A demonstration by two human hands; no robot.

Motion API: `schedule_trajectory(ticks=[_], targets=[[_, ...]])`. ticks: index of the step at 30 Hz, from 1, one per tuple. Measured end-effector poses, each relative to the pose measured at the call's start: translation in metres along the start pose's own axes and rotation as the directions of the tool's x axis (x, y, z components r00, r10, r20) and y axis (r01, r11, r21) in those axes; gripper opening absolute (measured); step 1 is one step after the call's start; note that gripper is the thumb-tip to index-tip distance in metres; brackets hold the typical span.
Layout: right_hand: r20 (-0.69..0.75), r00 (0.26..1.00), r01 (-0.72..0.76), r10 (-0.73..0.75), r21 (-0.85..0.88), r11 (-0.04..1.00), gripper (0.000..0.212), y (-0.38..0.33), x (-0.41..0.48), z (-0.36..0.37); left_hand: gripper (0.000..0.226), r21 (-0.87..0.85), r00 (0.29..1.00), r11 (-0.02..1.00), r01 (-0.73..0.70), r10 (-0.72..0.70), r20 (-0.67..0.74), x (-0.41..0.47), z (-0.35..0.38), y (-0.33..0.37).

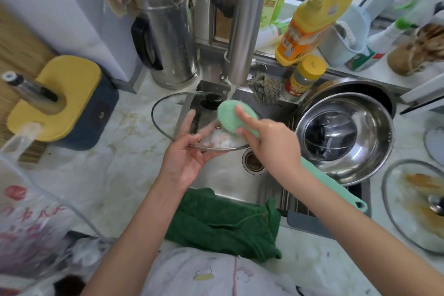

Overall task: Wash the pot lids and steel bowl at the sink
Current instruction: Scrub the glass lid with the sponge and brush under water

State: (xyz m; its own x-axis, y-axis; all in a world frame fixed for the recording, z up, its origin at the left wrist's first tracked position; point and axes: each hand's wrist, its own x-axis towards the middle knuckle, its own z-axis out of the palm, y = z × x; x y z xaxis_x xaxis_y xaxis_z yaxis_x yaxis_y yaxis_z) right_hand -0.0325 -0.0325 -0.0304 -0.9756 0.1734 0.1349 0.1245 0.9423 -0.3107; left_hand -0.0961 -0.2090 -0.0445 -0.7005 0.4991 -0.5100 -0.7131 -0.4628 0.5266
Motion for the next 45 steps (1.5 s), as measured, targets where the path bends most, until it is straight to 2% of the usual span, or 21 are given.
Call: schedule_trajectory(ticks=[2, 6, 8, 10, 11, 13, 16, 19, 23, 25, 26, 30, 32, 35, 36, 37, 38, 39, 40, 42, 45], targets=[[0.047, 0.992, -0.114, 0.115, -0.019, 0.993, 0.046, 0.006, 0.002, -0.001, 0.073, 0.007, 1.0, 1.0, 0.007, -0.007, 0.005, 0.0, 0.0, 0.0], [-0.009, 0.999, 0.054, -0.054, 0.074, 0.996, 0.044, -0.015, -0.013, -0.002, 0.061, 0.012, 1.0, 1.0, 0.007, -0.007, 0.013, 0.001, -0.002, -0.002], [0.108, 0.981, -0.158, 0.163, -0.052, 0.986, 0.045, 0.01, 0.004, 0.001, 0.065, 0.016, 1.0, 1.0, 0.004, -0.005, 0.025, 0.0, -0.001, -0.001], [0.212, 0.871, -0.445, 0.443, -0.043, 0.895, 0.045, 0.05, 0.019, 0.006, 0.072, 0.036, 0.997, 0.999, -0.001, -0.002, 0.071, 0.0, -0.004, 0.001], [0.267, 0.803, -0.58, 0.533, 0.143, 0.802, 0.047, 0.064, 0.02, 0.013, 0.074, 0.047, 0.995, 0.999, 0.002, -0.006, 0.096, 0.0, -0.007, 0.002], [0.407, 0.691, -0.713, 0.597, 0.521, 0.47, 0.054, 0.072, 0.016, 0.021, 0.072, 0.012, 0.989, 1.0, 0.014, -0.016, 0.148, 0.002, -0.012, 0.004], [0.715, 0.54, -0.748, 0.444, 0.65, -0.136, 0.066, 0.065, 0.012, 0.022, 0.073, -0.046, 0.978, 0.998, 0.044, -0.033, 0.207, 0.004, -0.017, 0.003], [0.754, 0.627, -0.599, 0.195, 0.627, -0.498, 0.055, 0.064, 0.003, 0.031, 0.091, 0.022, 0.939, 0.996, 0.089, -0.091, 0.332, 0.007, -0.028, -0.002], [0.687, 0.725, -0.449, 0.047, 0.524, -0.724, 0.061, 0.05, -0.014, 0.049, 0.085, 0.151, 0.83, 0.974, 0.167, -0.221, 0.512, 0.016, -0.05, -0.001], [0.642, 0.766, -0.388, 0.039, 0.51, -0.768, 0.065, 0.041, -0.02, 0.051, 0.082, 0.226, 0.74, 0.952, 0.208, -0.304, 0.6, 0.025, -0.061, 0.009], [0.624, 0.779, -0.37, 0.058, 0.533, -0.761, 0.061, 0.038, -0.024, 0.052, 0.079, 0.264, 0.744, 0.939, 0.221, -0.337, 0.577, 0.031, -0.066, 0.015], [0.596, 0.784, -0.335, 0.174, 0.641, -0.69, 0.073, 0.036, -0.04, 0.047, 0.047, 0.305, 0.949, 0.911, 0.278, -0.309, 0.059, 0.067, -0.058, 0.033], [0.589, 0.781, -0.337, 0.211, 0.68, -0.652, 0.077, 0.04, -0.045, 0.042, 0.007, 0.35, 0.953, 0.898, 0.267, -0.193, -0.232, 0.092, -0.04, 0.033], [0.575, 0.775, -0.33, 0.262, 0.722, -0.608, 0.068, 0.042, -0.048, 0.034, 0.026, 0.59, 0.935, 0.787, 0.18, 0.05, -0.352, 0.125, -0.009, 0.015], [0.572, 0.769, -0.324, 0.286, 0.734, -0.597, 0.06, 0.04, -0.046, 0.031, 0.033, 0.776, 0.926, 0.614, 0.143, 0.195, -0.325, 0.13, -0.001, 0.007], [0.568, 0.759, -0.314, 0.318, 0.748, -0.585, 0.049, 0.039, -0.044, 0.029, 0.04, 0.935, 0.908, 0.331, 0.129, 0.339, -0.246, 0.13, 0.005, -0.002], [0.565, 0.746, -0.306, 0.353, 0.761, -0.572, 0.039, 0.037, -0.04, 0.026, 0.048, 0.991, 0.902, 0.079, 0.109, 0.411, -0.132, 0.126, 0.007, -0.015], [0.561, 0.736, -0.299, 0.38, 0.772, -0.561, 0.033, 0.036, -0.038, 0.023, 0.055, 0.998, 0.907, -0.053, 0.045, 0.422, -0.019, 0.114, 0.011, -0.031], [0.557, 0.729, -0.295, 0.398, 0.78, -0.552, 0.03, 0.036, -0.035, 0.021, 0.058, 0.989, 0.907, -0.138, -0.054, 0.408, 0.106, 0.098, 0.015, -0.047], [0.555, 0.718, -0.297, 0.42, 0.79, -0.536, 0.029, 0.036, -0.033, 0.018, 0.057, 0.956, 0.881, -0.178, -0.235, 0.376, 0.287, 0.073, 0.02, -0.068], [0.553, 0.711, -0.305, 0.435, 0.799, -0.518, 0.03, 0.036, -0.035, 0.013, 0.053, 0.962, 0.88, -0.1, -0.255, 0.388, 0.274, 0.099, 0.01, -0.055]])
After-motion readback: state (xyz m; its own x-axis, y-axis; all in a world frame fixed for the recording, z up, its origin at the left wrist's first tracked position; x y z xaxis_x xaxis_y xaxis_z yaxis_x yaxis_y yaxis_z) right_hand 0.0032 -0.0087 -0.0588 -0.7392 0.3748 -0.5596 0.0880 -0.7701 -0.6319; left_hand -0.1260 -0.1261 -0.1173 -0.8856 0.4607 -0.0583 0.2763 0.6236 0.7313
